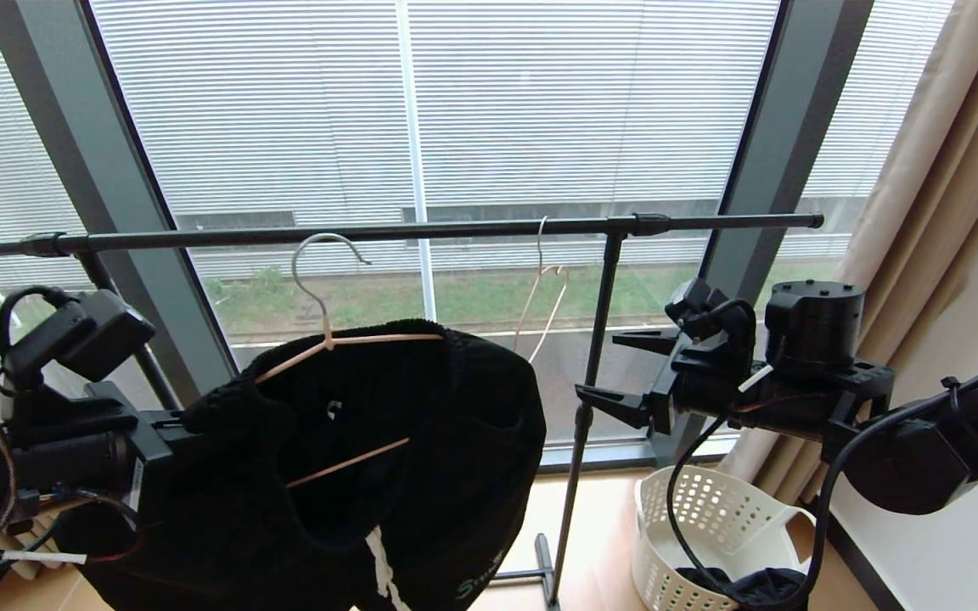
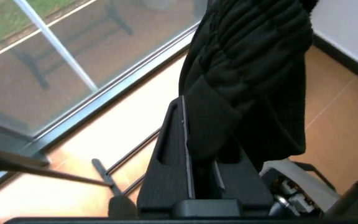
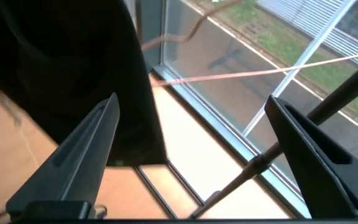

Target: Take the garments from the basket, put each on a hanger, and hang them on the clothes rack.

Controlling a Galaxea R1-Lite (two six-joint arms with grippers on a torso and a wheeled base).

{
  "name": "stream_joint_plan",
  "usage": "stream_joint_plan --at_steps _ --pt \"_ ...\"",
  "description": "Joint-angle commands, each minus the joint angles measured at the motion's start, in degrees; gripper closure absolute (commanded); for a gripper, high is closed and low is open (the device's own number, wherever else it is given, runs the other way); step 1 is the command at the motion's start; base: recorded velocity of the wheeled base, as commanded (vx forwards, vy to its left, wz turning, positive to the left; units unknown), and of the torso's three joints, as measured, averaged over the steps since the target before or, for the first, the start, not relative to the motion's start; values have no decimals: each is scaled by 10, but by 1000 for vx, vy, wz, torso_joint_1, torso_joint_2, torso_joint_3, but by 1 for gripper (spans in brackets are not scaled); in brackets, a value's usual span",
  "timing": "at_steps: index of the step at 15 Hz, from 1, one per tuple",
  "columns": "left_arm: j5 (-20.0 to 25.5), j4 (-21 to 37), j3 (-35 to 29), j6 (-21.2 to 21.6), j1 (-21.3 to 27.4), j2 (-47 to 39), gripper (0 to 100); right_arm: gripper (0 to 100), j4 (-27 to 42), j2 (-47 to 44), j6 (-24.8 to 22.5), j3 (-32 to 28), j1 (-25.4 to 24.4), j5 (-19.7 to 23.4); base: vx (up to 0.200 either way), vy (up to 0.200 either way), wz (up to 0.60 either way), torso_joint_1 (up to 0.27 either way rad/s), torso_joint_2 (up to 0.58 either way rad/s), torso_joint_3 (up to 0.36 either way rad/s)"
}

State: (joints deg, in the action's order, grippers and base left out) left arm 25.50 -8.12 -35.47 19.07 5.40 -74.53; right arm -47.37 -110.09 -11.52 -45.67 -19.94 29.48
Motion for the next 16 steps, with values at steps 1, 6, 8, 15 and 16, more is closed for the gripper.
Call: stream_joint_plan --at_steps 1,6,8,15,16 --pt "-26 -1 13 0 56 -21 100 0 1 10 1 -7 -12 -14 0 0 0 0 0 0" --pt "-72 -1 43 5 94 -70 100 0 1 8 0 -9 -13 -14 0 0 0 0 0 0" --pt "-72 -1 47 9 95 -87 100 0 1 7 -1 -9 -13 -15 0 0 0 0 0 0" --pt "-150 -1 49 42 89 -158 100 0 1 8 -2 -10 -11 -15 0 0 0 0 0 0" --pt "-153 -3 56 42 89 -161 100 0 1 8 -2 -10 -11 -15 0 0 0 0 0 0"
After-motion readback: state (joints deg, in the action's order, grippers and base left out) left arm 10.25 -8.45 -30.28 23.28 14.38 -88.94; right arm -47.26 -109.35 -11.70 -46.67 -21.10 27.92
